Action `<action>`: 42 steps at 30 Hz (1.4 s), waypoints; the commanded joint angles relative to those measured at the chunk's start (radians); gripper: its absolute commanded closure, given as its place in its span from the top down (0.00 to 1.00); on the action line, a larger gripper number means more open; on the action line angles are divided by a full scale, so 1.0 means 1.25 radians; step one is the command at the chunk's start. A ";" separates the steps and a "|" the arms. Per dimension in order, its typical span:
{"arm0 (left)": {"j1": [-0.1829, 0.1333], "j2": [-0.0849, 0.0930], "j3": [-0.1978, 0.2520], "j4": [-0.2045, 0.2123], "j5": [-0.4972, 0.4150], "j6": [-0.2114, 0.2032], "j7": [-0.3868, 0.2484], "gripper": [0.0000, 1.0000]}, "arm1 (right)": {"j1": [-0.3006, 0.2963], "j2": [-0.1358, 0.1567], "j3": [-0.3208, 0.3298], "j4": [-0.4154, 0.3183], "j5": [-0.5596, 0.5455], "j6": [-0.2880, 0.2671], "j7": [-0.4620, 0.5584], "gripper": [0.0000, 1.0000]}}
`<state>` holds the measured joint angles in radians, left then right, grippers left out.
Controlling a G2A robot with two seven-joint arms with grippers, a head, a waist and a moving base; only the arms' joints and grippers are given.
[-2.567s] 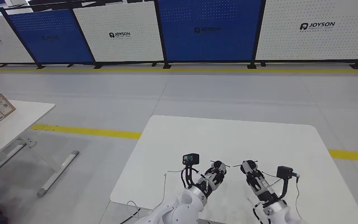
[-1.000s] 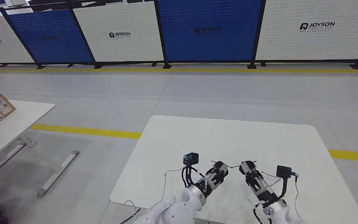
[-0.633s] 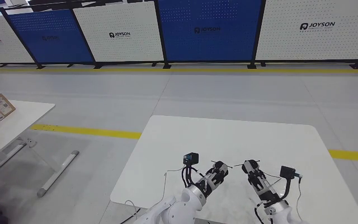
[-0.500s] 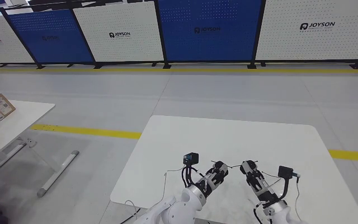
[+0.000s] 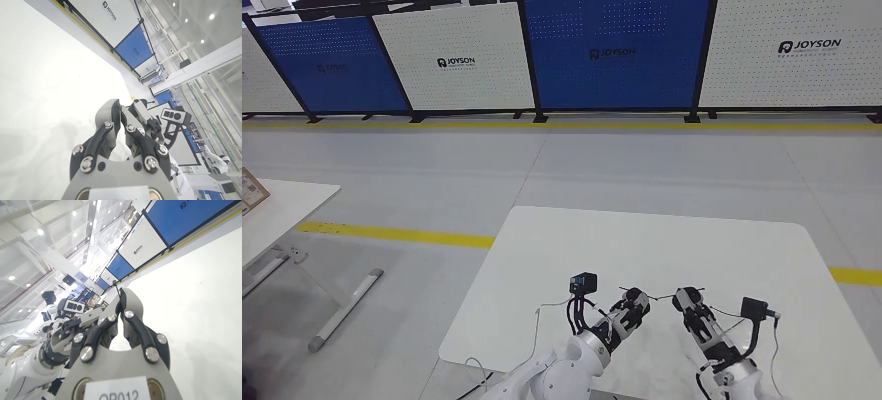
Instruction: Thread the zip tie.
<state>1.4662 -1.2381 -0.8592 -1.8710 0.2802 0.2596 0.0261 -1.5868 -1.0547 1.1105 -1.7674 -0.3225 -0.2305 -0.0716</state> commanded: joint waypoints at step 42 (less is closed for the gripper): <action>0.000 0.000 0.000 0.000 0.000 0.000 0.000 0.00 | 0.000 -0.037 0.009 -0.003 -0.029 0.028 0.059 0.00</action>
<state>1.4662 -1.2381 -0.8592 -1.8710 0.2802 0.2596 0.0261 -1.5859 -1.0999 1.1221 -1.7711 -0.3620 -0.1910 -0.0008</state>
